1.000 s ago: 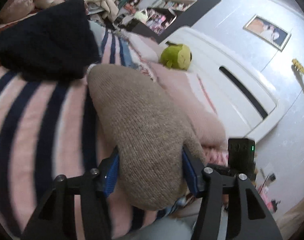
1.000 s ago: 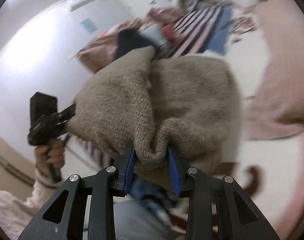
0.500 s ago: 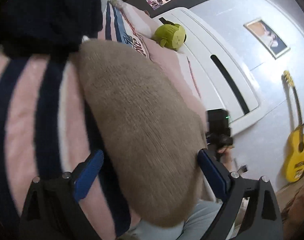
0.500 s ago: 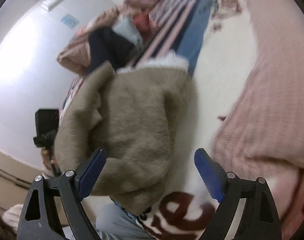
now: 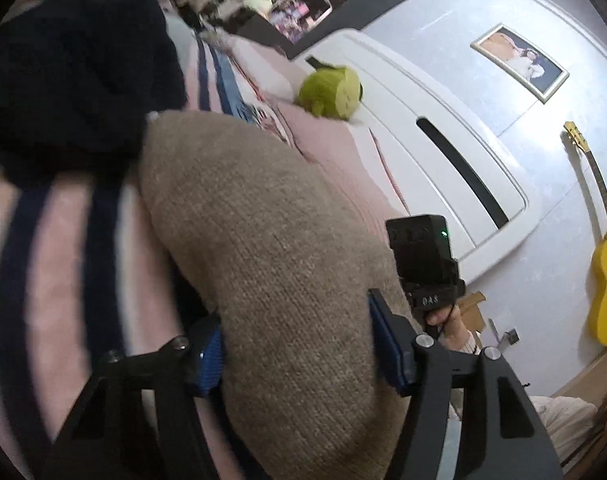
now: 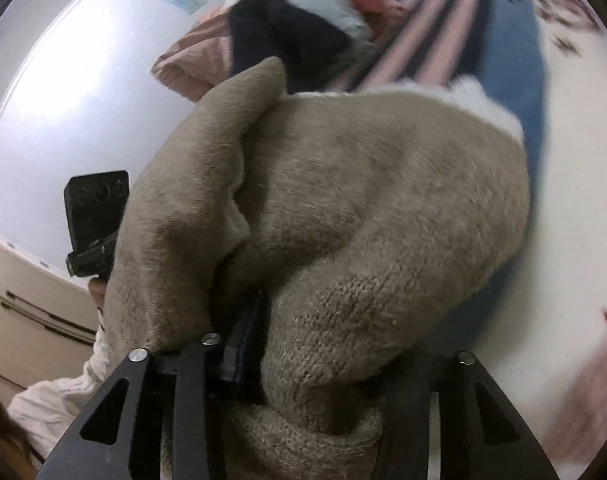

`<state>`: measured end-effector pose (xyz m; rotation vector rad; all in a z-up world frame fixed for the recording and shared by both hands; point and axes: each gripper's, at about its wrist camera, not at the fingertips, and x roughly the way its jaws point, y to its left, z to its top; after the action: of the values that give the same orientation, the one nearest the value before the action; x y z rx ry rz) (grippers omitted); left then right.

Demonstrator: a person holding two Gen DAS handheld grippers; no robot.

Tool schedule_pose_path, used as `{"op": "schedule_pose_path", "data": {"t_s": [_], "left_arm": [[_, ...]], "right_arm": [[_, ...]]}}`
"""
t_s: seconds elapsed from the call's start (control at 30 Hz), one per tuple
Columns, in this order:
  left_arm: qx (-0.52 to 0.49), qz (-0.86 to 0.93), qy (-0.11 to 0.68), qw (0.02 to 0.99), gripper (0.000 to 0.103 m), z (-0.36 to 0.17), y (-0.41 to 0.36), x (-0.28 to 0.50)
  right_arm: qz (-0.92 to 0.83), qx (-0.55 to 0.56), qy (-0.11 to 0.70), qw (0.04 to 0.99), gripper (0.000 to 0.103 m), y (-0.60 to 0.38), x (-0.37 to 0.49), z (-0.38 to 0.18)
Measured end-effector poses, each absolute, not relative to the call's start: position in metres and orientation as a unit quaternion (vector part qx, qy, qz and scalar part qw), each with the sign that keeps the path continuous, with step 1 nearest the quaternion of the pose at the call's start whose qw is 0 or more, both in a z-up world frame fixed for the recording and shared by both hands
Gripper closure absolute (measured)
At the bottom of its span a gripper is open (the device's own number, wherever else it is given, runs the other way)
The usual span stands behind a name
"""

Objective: Fold small clothes

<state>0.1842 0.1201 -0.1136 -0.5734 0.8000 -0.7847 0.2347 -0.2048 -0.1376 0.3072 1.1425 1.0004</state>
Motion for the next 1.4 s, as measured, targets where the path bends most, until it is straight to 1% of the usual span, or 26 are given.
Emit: {"op": "schedule_pose_path", "data": {"t_s": [0.03, 0.23, 0.4, 0.5, 0.57, 0.67, 0.73, 0.77, 0.87, 0.93, 0.97, 1.03, 1.1, 1.2, 1.3, 1.4], "left_arm": [[-0.271, -0.359, 0.368, 0.814, 0.044, -0.109, 0.132, 0.183], [-0.266, -0.29, 0.334, 0.856, 0.046, -0.07, 0.227, 0.167], [-0.248, -0.218, 0.331, 0.884, 0.047, -0.053, 0.298, 0.143], [-0.251, -0.179, 0.338, 0.889, 0.047, -0.06, 0.338, 0.133], [-0.26, -0.15, 0.352, 0.887, 0.047, -0.077, 0.364, 0.129], [-0.276, -0.119, 0.377, 0.876, 0.046, -0.108, 0.386, 0.125], [-0.308, -0.118, 0.366, 0.87, 0.044, -0.121, 0.401, 0.118], [-0.313, -0.114, 0.364, 0.87, 0.043, -0.121, 0.402, 0.116], [-0.279, -0.092, 0.361, 0.885, 0.042, -0.111, 0.394, 0.109], [-0.256, -0.076, 0.358, 0.895, 0.042, -0.098, 0.382, 0.109], [-0.246, -0.066, 0.355, 0.899, 0.042, -0.092, 0.377, 0.108], [-0.225, -0.048, 0.346, 0.91, 0.042, -0.078, 0.369, 0.102], [-0.2, -0.032, 0.335, 0.92, 0.042, -0.064, 0.357, 0.093], [-0.157, 0.033, 0.327, 0.931, 0.042, -0.049, 0.329, 0.079], [-0.112, 0.053, 0.292, 0.948, 0.042, -0.038, 0.278, 0.064], [-0.089, 0.051, 0.268, 0.958, 0.041, -0.031, 0.23, 0.056]], "right_arm": [[0.458, 0.134, 0.51, 0.716, 0.074, -0.194, 0.234, -0.131], [0.529, 0.087, 0.47, 0.701, 0.074, -0.084, 0.232, -0.086], [0.568, 0.066, 0.47, 0.672, 0.074, 0.017, 0.237, -0.083], [0.586, 0.052, 0.472, 0.657, 0.074, 0.062, 0.236, -0.089], [0.59, 0.049, 0.483, 0.645, 0.074, 0.085, 0.237, -0.097], [0.588, 0.018, 0.492, 0.642, 0.074, 0.1, 0.236, -0.108], [0.589, 0.015, 0.495, 0.639, 0.073, 0.098, 0.236, -0.109], [0.59, 0.017, 0.495, 0.638, 0.073, 0.095, 0.236, -0.108], [0.586, 0.022, 0.494, 0.642, 0.065, 0.077, 0.239, -0.103], [0.582, 0.026, 0.491, 0.648, 0.057, 0.078, 0.252, -0.102], [0.581, 0.026, 0.485, 0.653, 0.055, 0.074, 0.248, -0.101], [0.575, 0.022, 0.474, 0.667, 0.048, 0.06, 0.248, -0.095], [0.563, 0.03, 0.466, 0.681, 0.044, 0.053, 0.223, -0.091], [0.542, 0.039, 0.445, 0.711, 0.043, 0.021, 0.208, -0.088], [0.498, 0.02, 0.411, 0.763, 0.037, -0.024, 0.187, -0.087], [0.433, 0.005, 0.383, 0.816, 0.036, -0.071, 0.166, -0.084]]}}
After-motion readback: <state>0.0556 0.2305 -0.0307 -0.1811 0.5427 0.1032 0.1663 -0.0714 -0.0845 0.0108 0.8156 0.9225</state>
